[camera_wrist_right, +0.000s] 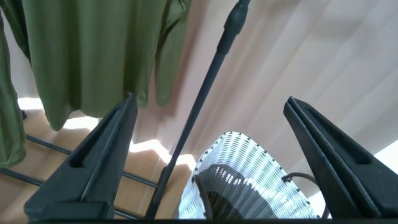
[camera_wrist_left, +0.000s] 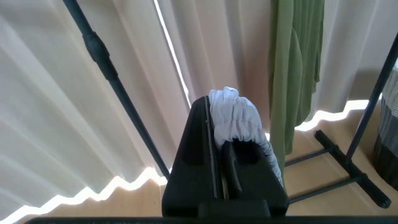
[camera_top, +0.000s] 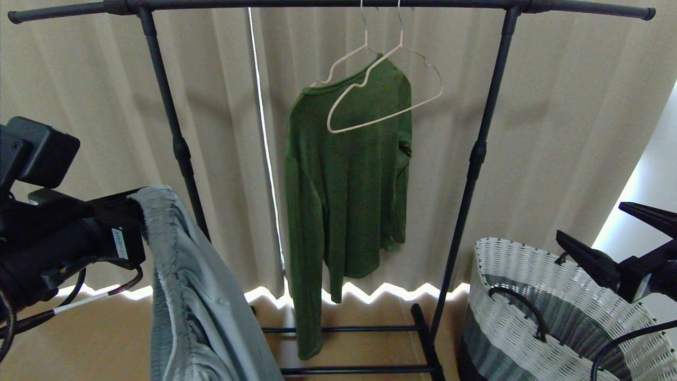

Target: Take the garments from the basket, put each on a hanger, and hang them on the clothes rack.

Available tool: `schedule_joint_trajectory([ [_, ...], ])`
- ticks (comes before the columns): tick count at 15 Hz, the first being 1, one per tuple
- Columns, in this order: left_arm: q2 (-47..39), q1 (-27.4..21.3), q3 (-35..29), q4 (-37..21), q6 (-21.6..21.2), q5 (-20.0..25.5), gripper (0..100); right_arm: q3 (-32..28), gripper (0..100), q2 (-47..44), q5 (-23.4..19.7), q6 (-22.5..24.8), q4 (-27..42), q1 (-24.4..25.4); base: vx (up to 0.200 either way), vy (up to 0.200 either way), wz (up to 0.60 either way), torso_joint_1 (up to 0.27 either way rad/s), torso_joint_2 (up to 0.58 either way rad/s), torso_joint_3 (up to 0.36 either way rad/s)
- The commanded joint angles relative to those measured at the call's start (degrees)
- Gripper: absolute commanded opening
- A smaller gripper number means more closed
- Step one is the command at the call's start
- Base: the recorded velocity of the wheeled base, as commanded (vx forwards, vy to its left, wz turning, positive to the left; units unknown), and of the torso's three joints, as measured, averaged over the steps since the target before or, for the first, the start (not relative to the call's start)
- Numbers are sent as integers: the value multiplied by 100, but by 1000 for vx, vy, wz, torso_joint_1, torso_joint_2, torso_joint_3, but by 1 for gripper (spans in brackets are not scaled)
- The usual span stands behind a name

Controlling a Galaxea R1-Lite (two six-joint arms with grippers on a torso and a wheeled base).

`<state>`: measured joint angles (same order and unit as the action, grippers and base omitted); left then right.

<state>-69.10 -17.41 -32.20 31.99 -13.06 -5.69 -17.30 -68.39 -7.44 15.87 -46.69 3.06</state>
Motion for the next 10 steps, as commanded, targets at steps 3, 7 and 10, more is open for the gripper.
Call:
schedule_joint_trajectory([
  [3,72,1,20,0,-215,-2,0,-2,100,-8,-12,4,-16,2,0,0,0,137,-165,-212],
  [7,72,1,29,0,-303,-2,0,7,100,1,-12,4,-7,2,0,0,0,173,-532,-260],
  [10,89,1,73,0,-312,-2,0,7,100,-8,-12,4,-16,2,0,0,0,87,-517,-255],
])
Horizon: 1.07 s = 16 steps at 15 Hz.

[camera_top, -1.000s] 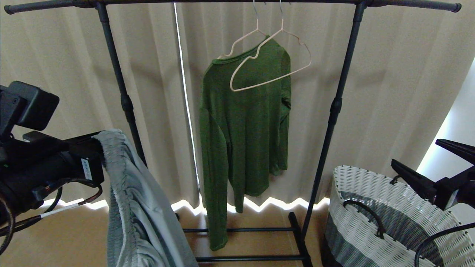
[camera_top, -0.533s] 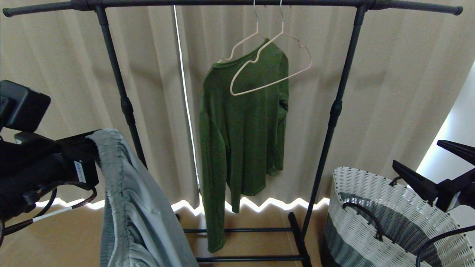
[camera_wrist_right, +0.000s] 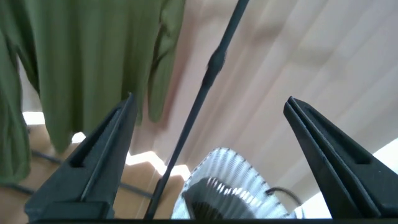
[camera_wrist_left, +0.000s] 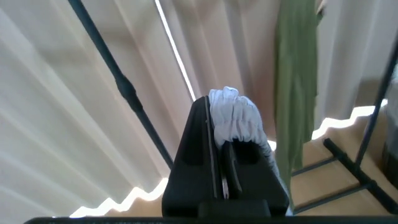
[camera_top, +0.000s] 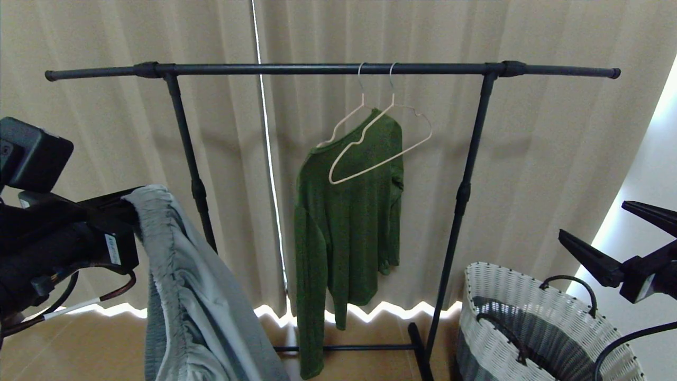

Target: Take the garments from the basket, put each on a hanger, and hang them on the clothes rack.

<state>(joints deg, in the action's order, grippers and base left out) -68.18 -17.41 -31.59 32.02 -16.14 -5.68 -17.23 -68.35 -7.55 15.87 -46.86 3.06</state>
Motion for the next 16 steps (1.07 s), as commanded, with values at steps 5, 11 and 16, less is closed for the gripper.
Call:
schedule_joint_trajectory([
  [5,42,1,65,-3,-3,-12,0,-18,100,-11,-1,4,1,2,0,0,0,315,-486,-257],
  [11,200,53,337,6,6,-3,0,439,100,410,-1,-32,-218,2,0,0,0,242,-503,-263],
  [16,297,572,408,6,50,392,0,140,100,419,16,-32,265,-7,0,0,0,223,-449,-225],
])
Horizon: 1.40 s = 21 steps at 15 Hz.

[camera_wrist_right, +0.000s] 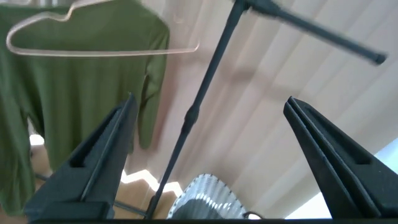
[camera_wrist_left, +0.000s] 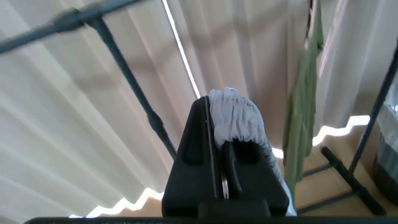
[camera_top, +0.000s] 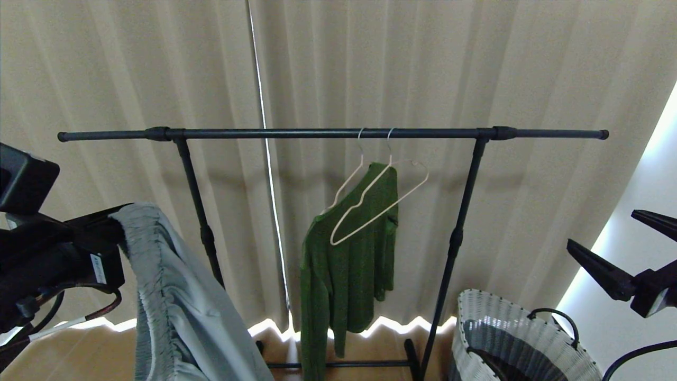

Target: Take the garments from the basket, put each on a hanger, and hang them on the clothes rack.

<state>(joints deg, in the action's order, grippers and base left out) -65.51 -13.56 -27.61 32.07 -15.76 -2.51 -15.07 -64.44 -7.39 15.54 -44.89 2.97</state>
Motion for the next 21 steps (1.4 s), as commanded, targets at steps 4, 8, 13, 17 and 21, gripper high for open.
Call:
schedule_joint_trajectory([
  [4,188,828,502,141,363,1007,0,-691,100,318,18,-1141,1395,10,0,0,0,29,-49,-29],
  [8,30,890,661,677,706,1359,0,-1095,100,423,97,-1493,2247,1,0,0,0,0,0,0],
  [13,3,934,687,686,689,1359,0,-1499,100,397,255,-1317,2845,1,0,0,0,0,0,0],
  [17,12,943,828,932,495,1359,0,-1525,100,379,334,-1168,3003,10,0,0,0,0,0,0],
  [21,-23,934,810,932,495,1359,0,-1517,100,406,334,-1168,3003,10,0,0,0,0,0,0],
])
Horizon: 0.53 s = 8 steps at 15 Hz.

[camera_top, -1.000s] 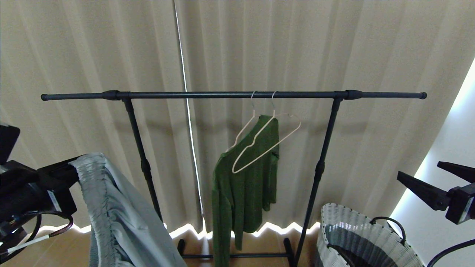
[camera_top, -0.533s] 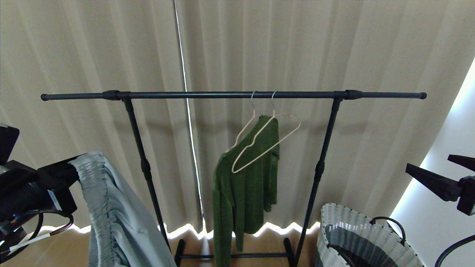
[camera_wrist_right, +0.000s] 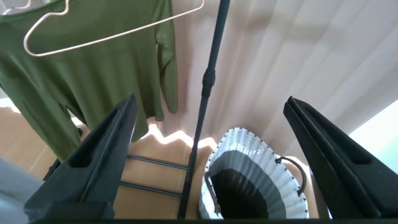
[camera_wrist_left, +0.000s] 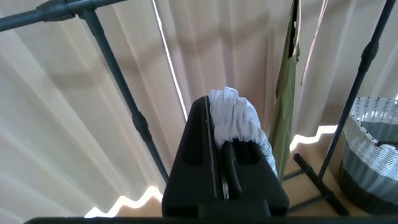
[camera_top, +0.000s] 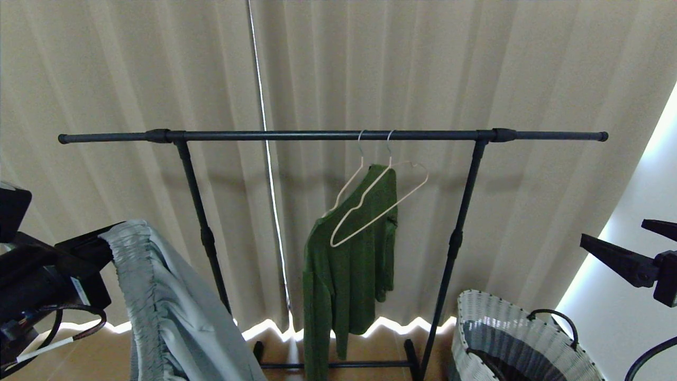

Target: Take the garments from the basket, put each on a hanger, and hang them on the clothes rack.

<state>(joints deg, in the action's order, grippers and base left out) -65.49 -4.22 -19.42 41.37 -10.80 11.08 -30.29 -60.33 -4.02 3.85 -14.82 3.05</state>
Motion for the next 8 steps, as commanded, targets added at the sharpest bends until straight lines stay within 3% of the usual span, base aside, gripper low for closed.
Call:
schedule_joint_trajectory([
  [1,-52,0,-18,2,-1,-1,0,24,100,21,-2,1,-3,3,0,0,0,0,0,0],
  [5,-61,0,-9,2,-1,-1,0,50,100,101,-2,1,-3,3,0,0,0,0,0,0],
  [8,-61,0,-9,2,-1,-1,0,67,100,101,-2,1,-3,3,0,200,0,4,-2,4],
])
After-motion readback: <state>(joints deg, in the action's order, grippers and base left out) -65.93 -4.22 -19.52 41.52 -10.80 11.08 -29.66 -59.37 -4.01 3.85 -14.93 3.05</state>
